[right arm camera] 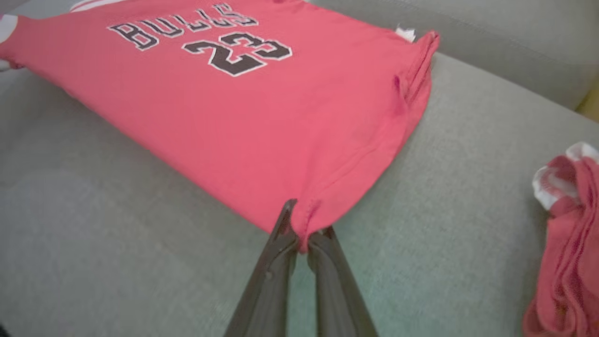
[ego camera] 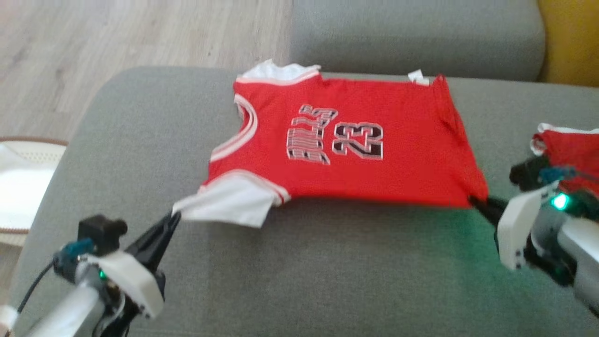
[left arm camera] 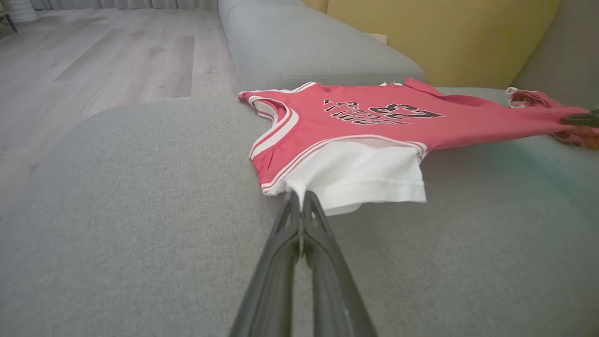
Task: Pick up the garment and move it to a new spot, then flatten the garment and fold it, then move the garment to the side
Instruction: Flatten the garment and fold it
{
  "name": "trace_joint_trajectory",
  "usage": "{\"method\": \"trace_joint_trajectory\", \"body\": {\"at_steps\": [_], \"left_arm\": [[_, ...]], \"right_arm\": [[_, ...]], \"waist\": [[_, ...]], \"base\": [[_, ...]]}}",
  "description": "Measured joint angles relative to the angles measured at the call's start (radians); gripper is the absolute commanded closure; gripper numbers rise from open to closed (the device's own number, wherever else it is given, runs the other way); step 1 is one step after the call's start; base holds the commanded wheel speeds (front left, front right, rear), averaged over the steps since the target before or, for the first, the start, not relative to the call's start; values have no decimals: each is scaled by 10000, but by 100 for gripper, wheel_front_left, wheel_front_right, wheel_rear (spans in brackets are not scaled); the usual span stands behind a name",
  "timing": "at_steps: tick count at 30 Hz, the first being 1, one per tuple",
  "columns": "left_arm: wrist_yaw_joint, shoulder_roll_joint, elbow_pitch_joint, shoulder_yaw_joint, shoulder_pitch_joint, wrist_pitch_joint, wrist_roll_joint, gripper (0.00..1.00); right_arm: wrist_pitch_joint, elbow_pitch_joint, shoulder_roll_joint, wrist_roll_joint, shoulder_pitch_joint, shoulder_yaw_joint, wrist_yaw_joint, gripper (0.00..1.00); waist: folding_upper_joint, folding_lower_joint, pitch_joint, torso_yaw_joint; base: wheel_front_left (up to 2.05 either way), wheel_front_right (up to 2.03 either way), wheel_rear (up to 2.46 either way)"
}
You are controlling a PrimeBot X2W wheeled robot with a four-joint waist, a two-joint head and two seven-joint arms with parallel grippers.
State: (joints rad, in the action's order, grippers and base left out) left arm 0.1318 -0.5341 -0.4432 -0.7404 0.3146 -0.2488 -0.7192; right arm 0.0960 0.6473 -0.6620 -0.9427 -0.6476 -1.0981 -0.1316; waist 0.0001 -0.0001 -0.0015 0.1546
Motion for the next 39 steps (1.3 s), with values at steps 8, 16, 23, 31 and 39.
{"method": "trace_joint_trajectory", "body": {"at_steps": [8, 16, 23, 31, 39], "left_arm": [[-265, -717, 1463, 0, -1619, 309, -767, 100], [-633, -1145, 2305, -29, -1474, 825, -458, 100], [-617, -1239, 2094, -130, -219, 1409, -40, 100], [-182, -1156, 1085, -556, 1646, 2033, 330, 100], [-71, -698, -94, -961, 3359, 2031, 508, 100]], "right_arm": [[1099, -1722, -1095, -1289, 991, -1039, 0, 100], [1463, -1971, -1331, -1476, 530, -1057, 0, 100], [2136, -1766, -1085, -1488, -459, -989, 0, 100], [2579, -1154, -669, -1484, -1489, -980, 0, 100], [2619, -533, -336, -1473, -2159, -980, 0, 100]], "waist": [[0, 0, -500, -267], [0, 0, -277, -533], [0, 0, 339, -665], [0, 1, 1216, -808], [0, 2, 1815, -914]], "base": [[0, 0, 0], [0, 0, 0], [0, 0, 0], [0, 0, 0], [0, 0, 0]]}}
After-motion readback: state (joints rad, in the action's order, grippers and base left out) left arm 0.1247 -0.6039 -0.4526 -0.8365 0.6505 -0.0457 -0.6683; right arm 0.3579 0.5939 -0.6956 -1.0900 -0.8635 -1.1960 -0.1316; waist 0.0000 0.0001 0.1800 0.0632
